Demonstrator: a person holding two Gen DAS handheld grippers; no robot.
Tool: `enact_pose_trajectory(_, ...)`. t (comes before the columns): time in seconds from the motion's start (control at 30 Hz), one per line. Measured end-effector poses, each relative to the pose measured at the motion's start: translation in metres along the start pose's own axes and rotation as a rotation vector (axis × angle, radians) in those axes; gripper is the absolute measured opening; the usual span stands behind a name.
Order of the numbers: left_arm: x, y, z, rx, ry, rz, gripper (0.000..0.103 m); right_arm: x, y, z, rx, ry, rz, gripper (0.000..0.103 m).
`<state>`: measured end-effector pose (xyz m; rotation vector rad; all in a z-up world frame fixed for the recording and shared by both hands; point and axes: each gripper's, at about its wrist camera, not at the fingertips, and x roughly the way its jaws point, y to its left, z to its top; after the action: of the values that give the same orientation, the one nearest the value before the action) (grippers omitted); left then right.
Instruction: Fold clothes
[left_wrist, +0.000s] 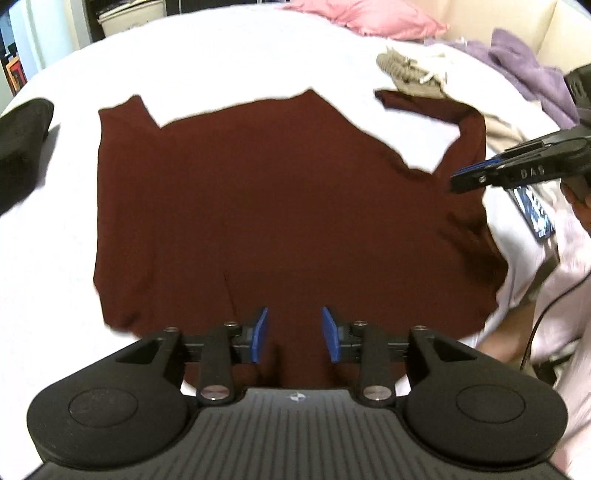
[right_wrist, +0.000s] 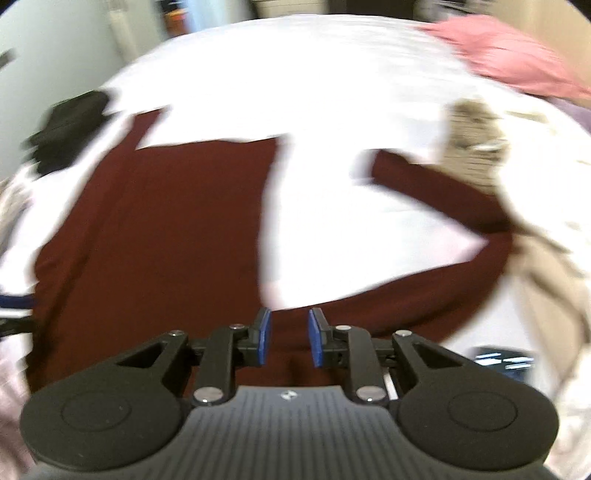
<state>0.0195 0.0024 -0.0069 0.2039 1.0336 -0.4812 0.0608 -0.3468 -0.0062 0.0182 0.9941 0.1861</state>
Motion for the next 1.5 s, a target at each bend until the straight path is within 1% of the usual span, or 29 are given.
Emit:
enact_pose_trajectory(0.07,0.007,0.003,0.013,0.006,-0.001,0.006,0.031,0.001,-0.034,0.011,0.058,-0.005,-0.064,0.037)
enact_pose_trajectory(0.13,0.013,0.006,0.023,0.005,-0.003,0.012,0.031,0.004,-0.065,0.02,0.097,-0.015,-0.131,0.037)
enact_pose_trajectory(0.23,0.024,0.013,0.036,-0.017,-0.009,0.004,0.031,0.012,-0.105,0.032,0.187,-0.023,-0.182,0.037)
enact_pose_trajectory(0.3,0.032,0.019,0.042,-0.04,-0.011,-0.003,0.031,0.021,-0.121,0.036,0.237,-0.026,-0.201,0.037)
enact_pose_trajectory(0.43,0.047,0.026,0.052,-0.078,-0.008,-0.014,0.031,0.043,-0.14,0.042,0.296,-0.024,-0.231,0.037)
enact_pose_trajectory(0.57,0.06,0.025,0.061,-0.061,0.001,0.021,0.031,0.055,-0.149,0.041,0.324,-0.019,-0.248,0.036)
enact_pose_trajectory(0.6,0.062,0.024,0.063,-0.061,0.001,0.026,0.031,0.057,-0.151,0.041,0.328,-0.017,-0.245,0.035)
enact_pose_trajectory(0.63,0.064,0.024,0.066,-0.064,0.001,0.028,0.031,0.06,-0.153,0.041,0.333,-0.016,-0.24,0.015)
enact_pose_trajectory(0.67,0.066,0.025,0.068,-0.07,-0.001,0.024,0.031,0.06,-0.153,0.041,0.345,-0.02,-0.224,0.006)
enact_pose_trajectory(0.7,0.067,0.025,0.069,-0.076,-0.002,0.02,0.031,0.059,-0.154,0.041,0.355,-0.024,-0.209,0.006)
enact_pose_trajectory(0.77,0.068,0.026,0.071,-0.091,-0.002,0.023,0.031,0.051,-0.144,0.044,0.339,-0.048,-0.199,0.006)
enact_pose_trajectory(0.83,0.069,0.027,0.071,-0.107,-0.005,0.026,0.031,0.037,-0.127,0.05,0.301,-0.078,-0.164,0.006)
enact_pose_trajectory(0.93,0.066,0.03,0.071,-0.135,-0.018,0.02,0.031,0.014,-0.098,0.056,0.262,-0.121,-0.072,0.006)
enact_pose_trajectory(1.03,0.061,0.031,0.071,-0.143,-0.034,0.017,0.031,-0.007,-0.061,0.058,0.192,-0.156,0.001,0.006)
enact_pose_trajectory(1.13,0.057,0.031,0.07,-0.149,-0.051,0.017,0.031,-0.018,-0.021,0.053,0.105,-0.16,0.074,0.006)
enact_pose_trajectory(1.23,0.052,0.033,0.069,-0.164,-0.065,0.014,0.031,-0.019,0.022,0.041,-0.014,-0.132,0.143,0.006)
enact_pose_trajectory(1.43,0.045,0.036,0.063,-0.178,-0.075,0.024,0.031,0.007,0.103,-0.003,-0.246,0.003,0.273,0.006)
enact_pose_trajectory(1.5,0.043,0.036,0.062,-0.178,-0.075,0.024,0.031,0.016,0.123,-0.018,-0.325,0.043,0.288,0.006)
